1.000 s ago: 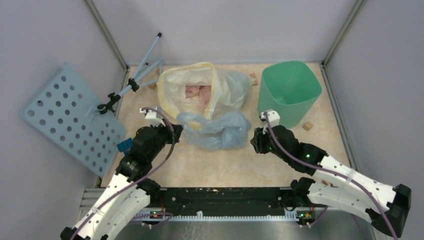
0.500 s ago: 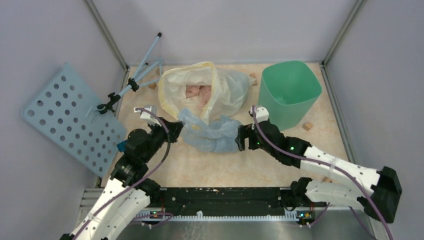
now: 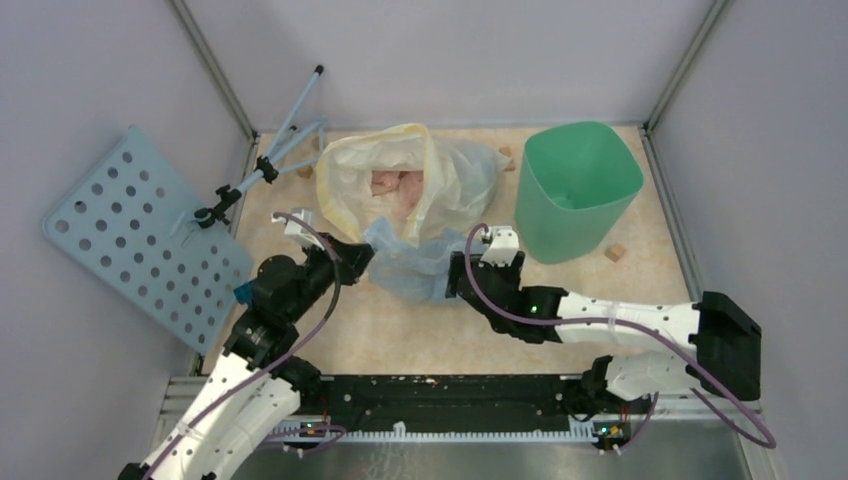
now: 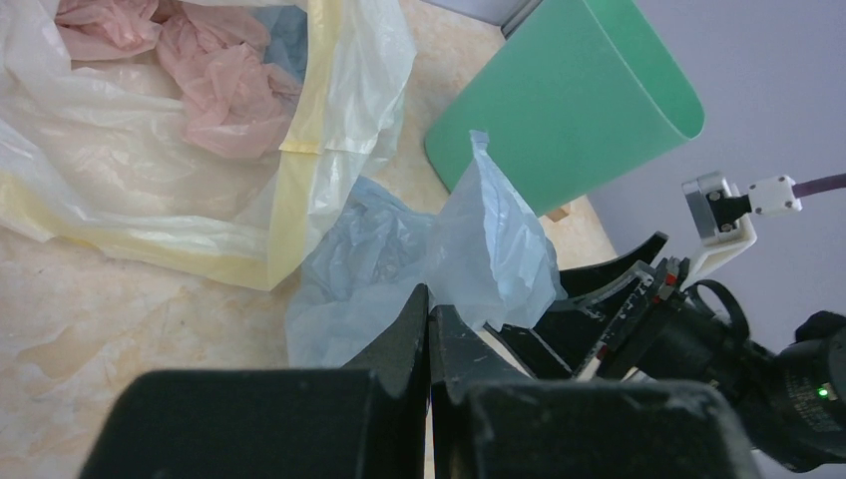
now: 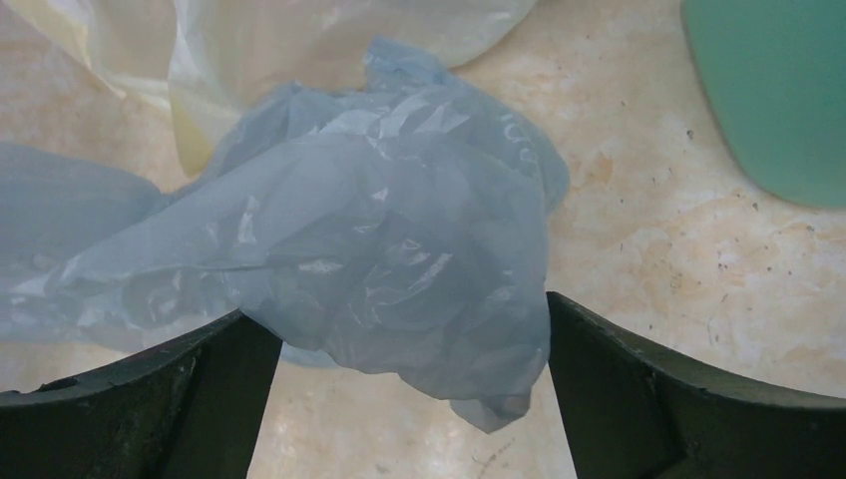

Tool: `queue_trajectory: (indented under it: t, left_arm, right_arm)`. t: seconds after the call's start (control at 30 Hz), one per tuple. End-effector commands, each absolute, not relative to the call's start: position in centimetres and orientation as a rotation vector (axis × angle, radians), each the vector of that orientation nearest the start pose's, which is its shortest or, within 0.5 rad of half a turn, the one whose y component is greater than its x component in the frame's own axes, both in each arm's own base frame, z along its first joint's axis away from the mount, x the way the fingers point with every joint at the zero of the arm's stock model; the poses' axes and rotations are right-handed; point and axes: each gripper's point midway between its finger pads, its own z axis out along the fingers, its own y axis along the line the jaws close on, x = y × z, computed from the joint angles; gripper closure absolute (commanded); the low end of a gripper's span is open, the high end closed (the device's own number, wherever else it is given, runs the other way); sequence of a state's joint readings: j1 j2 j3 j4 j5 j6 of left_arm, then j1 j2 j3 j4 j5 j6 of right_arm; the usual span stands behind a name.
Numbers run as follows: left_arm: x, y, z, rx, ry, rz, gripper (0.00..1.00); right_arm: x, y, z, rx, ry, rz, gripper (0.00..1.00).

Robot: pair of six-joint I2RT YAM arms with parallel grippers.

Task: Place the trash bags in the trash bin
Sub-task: Unfold the trash bag at the center of the board.

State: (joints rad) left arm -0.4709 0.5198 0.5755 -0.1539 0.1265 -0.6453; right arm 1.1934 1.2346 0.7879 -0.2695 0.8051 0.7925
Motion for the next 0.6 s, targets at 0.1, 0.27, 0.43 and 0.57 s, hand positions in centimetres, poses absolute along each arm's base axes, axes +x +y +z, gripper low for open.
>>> queue_trajectory:
  t: [0.1, 0.27, 0.43, 0.57]
  left_arm:
    - [22.8, -14.6, 28.1, -0.222, 1.720, -0.891, 1.00]
    - [23.5, -11.2, 28.7, -0.312, 1.708, -0.696, 1.00]
    - [24.3, -7.8, 28.1, -0.395, 1.717, -0.475, 1.00]
    - [24.7, -6.8, 27.3, -0.401, 1.735, -0.384, 1.00]
  right_arm:
    - [25.6, 25.5, 16.2, 0.275, 1.895, 0.308, 0.02]
    - [26.8, 20.3, 12.8, 0.341, 1.984, 0.183, 0.14]
    - [26.4, 15.8, 13.6, 0.340, 1.970, 0.144, 0.17]
    - [25.4, 14.3, 15.3, 0.259, 1.953, 0.167, 0.21]
